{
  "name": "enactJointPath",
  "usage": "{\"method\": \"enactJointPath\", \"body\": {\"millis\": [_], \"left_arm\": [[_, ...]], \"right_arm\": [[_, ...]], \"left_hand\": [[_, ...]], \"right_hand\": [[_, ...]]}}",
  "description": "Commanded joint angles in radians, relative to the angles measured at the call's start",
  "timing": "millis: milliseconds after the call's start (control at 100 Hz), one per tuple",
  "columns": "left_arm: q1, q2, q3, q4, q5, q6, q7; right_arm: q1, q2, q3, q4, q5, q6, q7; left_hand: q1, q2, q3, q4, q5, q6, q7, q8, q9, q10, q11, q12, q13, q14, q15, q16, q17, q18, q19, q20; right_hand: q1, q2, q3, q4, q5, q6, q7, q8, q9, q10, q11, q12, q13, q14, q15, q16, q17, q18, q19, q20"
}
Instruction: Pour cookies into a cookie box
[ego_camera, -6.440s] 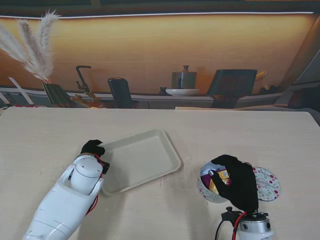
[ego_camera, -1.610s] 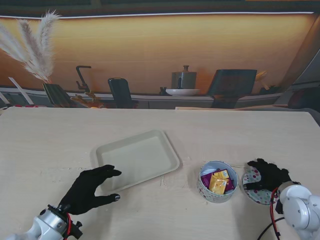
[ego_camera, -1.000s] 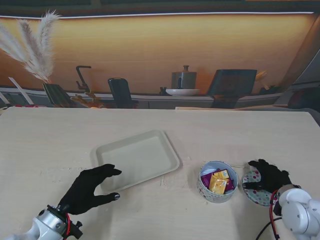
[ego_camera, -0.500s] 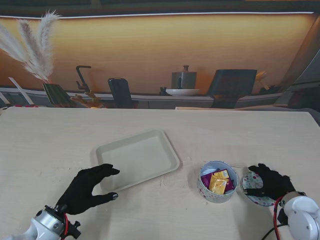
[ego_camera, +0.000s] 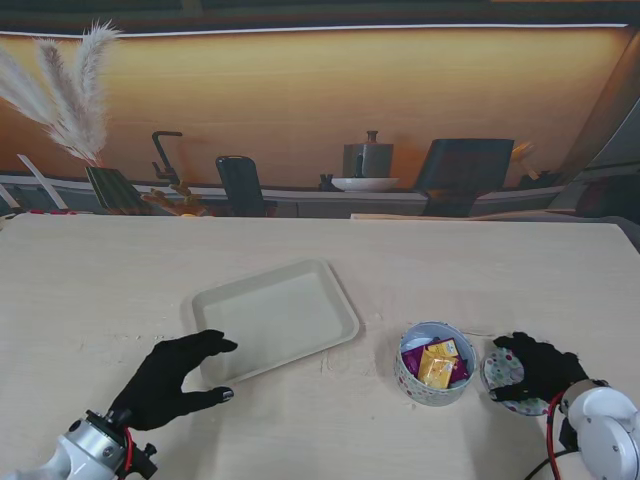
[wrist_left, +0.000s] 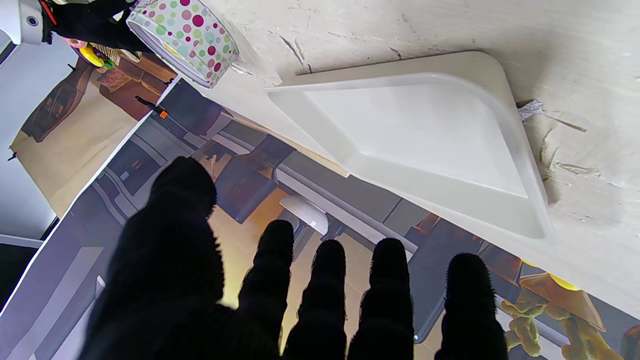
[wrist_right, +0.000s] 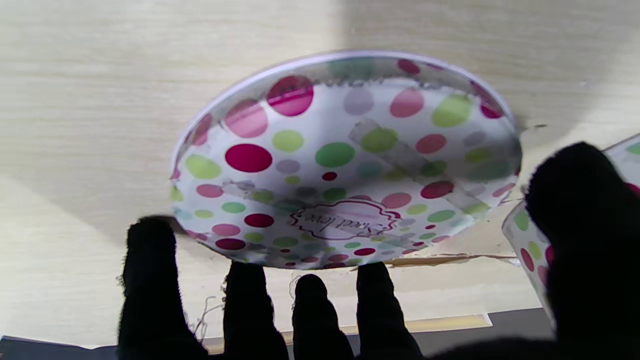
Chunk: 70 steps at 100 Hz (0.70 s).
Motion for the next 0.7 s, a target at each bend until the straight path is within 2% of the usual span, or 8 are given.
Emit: {"method": "enactJointPath", "body": {"millis": [0,120,160,230,350,420,510,690], "left_arm": [[0.011,-0.002,0.000,-0.010,-0.008,0.001,-0.018],[0.011,-0.002,0.000,-0.010,0.000,-0.001,-0.017],[0.011,-0.001,0.001,-0.010,0.000,-0.001,-0.017],[0.009,-0.001,0.002,-0.009,-0.003,0.001,-0.021],[0.009,-0.001,0.002,-0.009,-0.004,-0.001,-0.022],[0.010,-0.001,0.001,-0.009,-0.003,-0.005,-0.019],[0.010,-0.002,0.001,-0.008,-0.004,-0.006,-0.016],[0.012,0.000,0.002,-0.012,-0.003,-0.002,-0.024]], "right_arm": [[-0.014,-0.001,-0.009,0.019,0.001,-0.014,0.036],[-0.014,0.002,-0.009,0.020,0.008,-0.019,0.055],[-0.013,0.001,-0.013,0.025,0.013,-0.017,0.051],[-0.012,0.002,-0.020,0.034,0.008,-0.016,0.047],[-0.008,0.001,-0.037,0.051,0.003,-0.003,0.035],[-0.007,0.002,-0.046,0.061,-0.013,-0.001,0.024],[-0.006,0.002,-0.058,0.073,-0.037,0.000,0.012],[0.003,0.004,-0.081,0.093,-0.065,0.008,-0.001]], "left_hand": [[0.025,0.031,0.011,-0.018,0.023,-0.022,0.014,0.005,0.010,-0.027,-0.007,-0.011,0.017,-0.026,0.006,-0.012,-0.002,-0.032,-0.026,0.003],[0.026,0.028,0.015,-0.016,0.023,-0.022,0.015,0.005,0.011,-0.027,-0.007,-0.011,0.019,-0.026,0.006,-0.012,0.000,-0.031,-0.027,0.003],[0.026,0.028,0.016,-0.016,0.024,-0.023,0.016,0.006,0.010,-0.028,-0.007,-0.011,0.020,-0.025,0.006,-0.012,0.000,-0.031,-0.028,0.003],[0.027,0.028,0.019,-0.016,0.027,-0.023,0.017,0.006,0.010,-0.028,-0.007,-0.011,0.019,-0.027,0.006,-0.012,0.000,-0.032,-0.029,0.003],[0.027,0.027,0.022,-0.015,0.034,-0.025,0.022,0.008,0.011,-0.028,-0.006,-0.010,0.020,-0.028,0.006,-0.011,-0.002,-0.033,-0.031,0.003],[0.028,0.025,0.024,-0.015,0.036,-0.026,0.023,0.009,0.012,-0.027,-0.006,-0.010,0.021,-0.028,0.006,-0.011,-0.001,-0.031,-0.032,0.003],[0.029,0.024,0.027,-0.015,0.041,-0.025,0.026,0.010,0.014,-0.026,-0.005,-0.010,0.022,-0.026,0.006,-0.011,-0.001,-0.031,-0.034,0.003],[0.029,0.026,0.031,-0.016,0.050,-0.026,0.031,0.012,0.014,-0.026,-0.006,-0.010,0.020,-0.028,0.005,-0.011,-0.001,-0.032,-0.037,0.003]], "right_hand": [[0.029,-0.043,0.007,-0.008,-0.012,-0.004,0.010,0.004,-0.010,0.007,0.000,-0.004,0.064,0.001,0.052,0.019,0.043,0.046,0.047,0.012],[0.120,-0.051,-0.061,-0.008,-0.012,0.022,0.028,-0.002,-0.011,0.026,0.024,0.008,0.106,0.014,0.097,0.043,0.110,0.050,0.104,0.012],[0.153,-0.056,-0.084,-0.011,-0.011,0.007,0.043,-0.004,-0.009,0.029,0.037,0.014,0.125,0.017,0.113,0.051,0.132,0.054,0.123,0.015],[0.163,-0.049,-0.105,-0.012,-0.010,0.002,0.072,-0.006,-0.007,0.037,0.056,0.023,0.158,0.018,0.138,0.063,0.169,0.044,0.157,0.027],[0.160,-0.048,-0.105,-0.010,-0.019,0.046,0.144,-0.017,-0.005,0.061,0.097,0.040,0.206,0.032,0.210,0.102,0.228,0.005,0.220,0.097],[0.171,-0.050,-0.110,-0.011,-0.023,0.083,0.184,-0.019,-0.003,0.091,0.145,0.061,0.238,0.035,0.268,0.132,0.260,-0.058,0.250,0.151],[0.169,-0.049,-0.111,-0.011,-0.026,0.148,0.221,-0.015,0.000,0.131,0.211,0.090,0.274,0.043,0.328,0.166,0.301,-0.098,0.280,0.204],[0.154,-0.044,-0.105,-0.011,-0.033,0.230,0.233,0.017,0.000,0.145,0.371,0.151,0.297,0.026,0.470,0.267,0.338,-0.180,0.343,0.321]]}}
